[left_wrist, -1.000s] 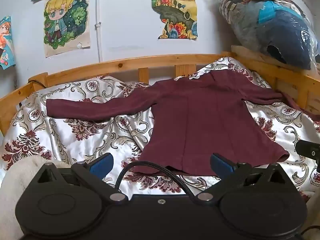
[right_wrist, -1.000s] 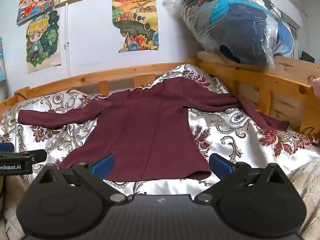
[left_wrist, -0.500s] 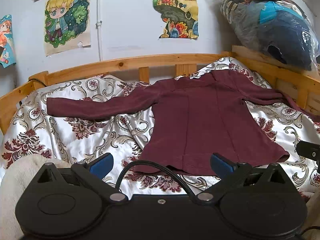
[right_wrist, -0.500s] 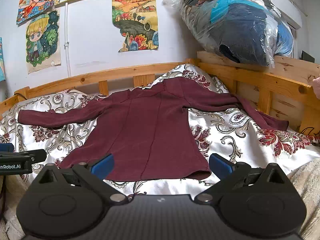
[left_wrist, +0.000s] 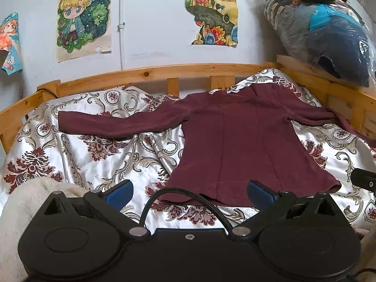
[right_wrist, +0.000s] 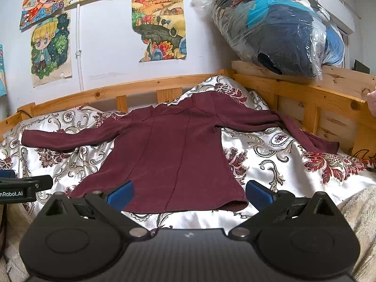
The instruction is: Fold small clothes
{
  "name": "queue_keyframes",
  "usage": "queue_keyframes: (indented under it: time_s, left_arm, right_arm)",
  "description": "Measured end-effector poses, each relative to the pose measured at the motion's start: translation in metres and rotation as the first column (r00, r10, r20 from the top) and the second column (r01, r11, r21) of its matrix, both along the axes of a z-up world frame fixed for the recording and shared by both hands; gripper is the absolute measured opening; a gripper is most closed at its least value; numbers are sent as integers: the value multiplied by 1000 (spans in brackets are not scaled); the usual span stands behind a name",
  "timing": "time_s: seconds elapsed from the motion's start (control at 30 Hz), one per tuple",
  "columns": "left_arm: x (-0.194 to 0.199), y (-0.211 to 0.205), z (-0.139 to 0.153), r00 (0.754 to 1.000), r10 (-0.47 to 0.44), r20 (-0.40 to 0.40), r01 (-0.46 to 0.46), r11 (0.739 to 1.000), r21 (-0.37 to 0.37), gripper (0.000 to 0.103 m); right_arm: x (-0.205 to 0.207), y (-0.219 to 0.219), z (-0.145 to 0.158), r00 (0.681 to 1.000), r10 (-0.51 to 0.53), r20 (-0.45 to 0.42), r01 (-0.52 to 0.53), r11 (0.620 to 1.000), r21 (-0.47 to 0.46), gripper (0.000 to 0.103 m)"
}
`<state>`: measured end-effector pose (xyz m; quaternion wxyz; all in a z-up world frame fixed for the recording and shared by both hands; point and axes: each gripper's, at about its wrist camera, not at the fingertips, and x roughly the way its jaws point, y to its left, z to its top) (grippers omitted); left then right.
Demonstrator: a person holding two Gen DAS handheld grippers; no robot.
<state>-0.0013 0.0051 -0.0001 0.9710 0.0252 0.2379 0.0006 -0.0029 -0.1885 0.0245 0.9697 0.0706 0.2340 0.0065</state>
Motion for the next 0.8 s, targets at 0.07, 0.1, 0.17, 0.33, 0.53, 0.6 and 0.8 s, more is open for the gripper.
queue_keyframes:
  time_s: [0.07, 0.1, 0.17, 0.33, 0.53, 0.6, 0.8]
  left_arm:
    - [0, 0, 0, 1000, 0, -1, 0, 1000, 1, 103]
    - [-1, 0, 0, 1000, 0, -1, 0, 1000, 1, 103]
    - [0, 0, 0, 1000, -1, 0, 1, 1000, 0, 103]
    - [-1, 0, -1, 1000, -5, 4, 5, 1000, -1, 103]
    - [-2, 0, 0, 1000, -1, 6, 1, 1000, 0, 102]
    - [-1, 0, 0, 1000, 0, 6, 0, 1000, -2, 103]
    - [-1, 0, 0, 1000, -5, 4, 5, 1000, -2, 103]
  right_arm:
    - [-1, -1, 1, 1000, 0, 1, 0, 1000, 3, 103]
    - [-1, 0, 1, 1000, -1, 2, 1, 1000, 4, 103]
    - [-4, 0, 1, 1000, -1, 2, 1, 1000, 5, 103]
    - [-3, 0, 1, 1000, -2, 2, 2, 1000, 5, 103]
    - [-5, -1, 2, 1000, 1, 3, -1, 1000, 14, 103]
    - [-4, -1, 2, 1000, 1, 3, -1, 1000, 13, 103]
    - [-4, -2, 3, 1000, -1, 5, 1, 1000, 13, 103]
